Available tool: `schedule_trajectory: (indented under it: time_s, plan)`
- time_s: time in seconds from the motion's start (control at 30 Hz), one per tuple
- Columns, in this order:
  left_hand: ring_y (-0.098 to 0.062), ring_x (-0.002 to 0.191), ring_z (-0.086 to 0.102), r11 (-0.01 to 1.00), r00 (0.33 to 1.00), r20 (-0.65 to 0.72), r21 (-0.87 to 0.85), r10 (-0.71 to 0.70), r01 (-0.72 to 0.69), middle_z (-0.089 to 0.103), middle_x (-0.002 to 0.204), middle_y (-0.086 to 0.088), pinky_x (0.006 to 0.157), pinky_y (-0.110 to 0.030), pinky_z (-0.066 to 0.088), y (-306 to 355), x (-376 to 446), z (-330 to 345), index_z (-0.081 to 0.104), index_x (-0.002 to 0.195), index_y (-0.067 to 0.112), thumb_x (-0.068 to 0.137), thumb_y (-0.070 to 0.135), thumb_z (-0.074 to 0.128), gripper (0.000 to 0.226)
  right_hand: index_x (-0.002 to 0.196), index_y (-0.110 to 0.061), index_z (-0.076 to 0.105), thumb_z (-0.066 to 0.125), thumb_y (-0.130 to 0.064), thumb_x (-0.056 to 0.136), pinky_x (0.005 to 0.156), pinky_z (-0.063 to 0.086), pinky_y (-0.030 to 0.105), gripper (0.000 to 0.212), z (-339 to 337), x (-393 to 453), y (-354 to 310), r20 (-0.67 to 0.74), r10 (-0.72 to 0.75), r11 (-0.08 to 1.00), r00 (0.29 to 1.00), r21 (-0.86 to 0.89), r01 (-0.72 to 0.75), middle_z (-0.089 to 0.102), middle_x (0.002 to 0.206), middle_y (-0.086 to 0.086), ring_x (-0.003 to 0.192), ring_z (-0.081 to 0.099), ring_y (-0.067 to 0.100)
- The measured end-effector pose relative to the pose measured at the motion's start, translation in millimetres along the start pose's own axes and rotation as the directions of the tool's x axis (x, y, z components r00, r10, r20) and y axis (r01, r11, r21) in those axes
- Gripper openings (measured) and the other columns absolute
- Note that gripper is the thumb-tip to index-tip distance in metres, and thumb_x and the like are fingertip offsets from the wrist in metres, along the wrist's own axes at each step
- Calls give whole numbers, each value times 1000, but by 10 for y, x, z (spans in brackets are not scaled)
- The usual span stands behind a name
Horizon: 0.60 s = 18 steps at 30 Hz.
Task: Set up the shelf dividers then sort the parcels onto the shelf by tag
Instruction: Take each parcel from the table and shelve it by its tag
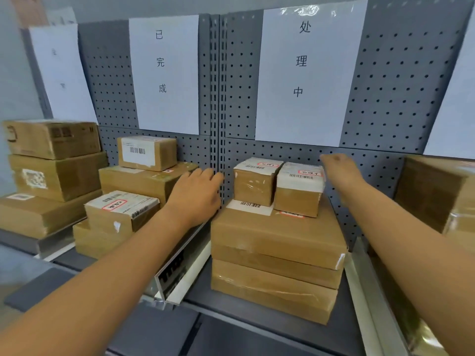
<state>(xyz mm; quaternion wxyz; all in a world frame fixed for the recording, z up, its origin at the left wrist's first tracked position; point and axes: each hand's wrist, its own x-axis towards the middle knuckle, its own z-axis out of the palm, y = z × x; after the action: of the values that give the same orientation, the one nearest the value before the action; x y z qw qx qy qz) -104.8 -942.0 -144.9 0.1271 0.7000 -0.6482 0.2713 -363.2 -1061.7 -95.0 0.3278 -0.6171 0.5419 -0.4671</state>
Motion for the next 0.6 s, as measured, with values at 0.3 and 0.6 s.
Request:
schedule_trajectory:
  time_s: [0.3,0.6]
  plan:
    - [-26,109,53,983,983,66,71,-174,169,57,119,-3,89,-39,45,-74,-798,-325,48,130,21,96,31,48,36,140,-18,51,59,-15,95,112,38,41,46,510,-941,-347,437,-644,641,628,-140,755,54,140,4,132,47,21]
    - [-29,118,51,860,864,174,304,-473,409,55,129,-5,94,-38,41,-637,-2338,-919,46,134,20,96,30,47,40,145,-18,46,54,-19,94,105,40,42,52,1518,-2173,-382,747,-645,236,164,-10,972,51,141,7,128,46,29]
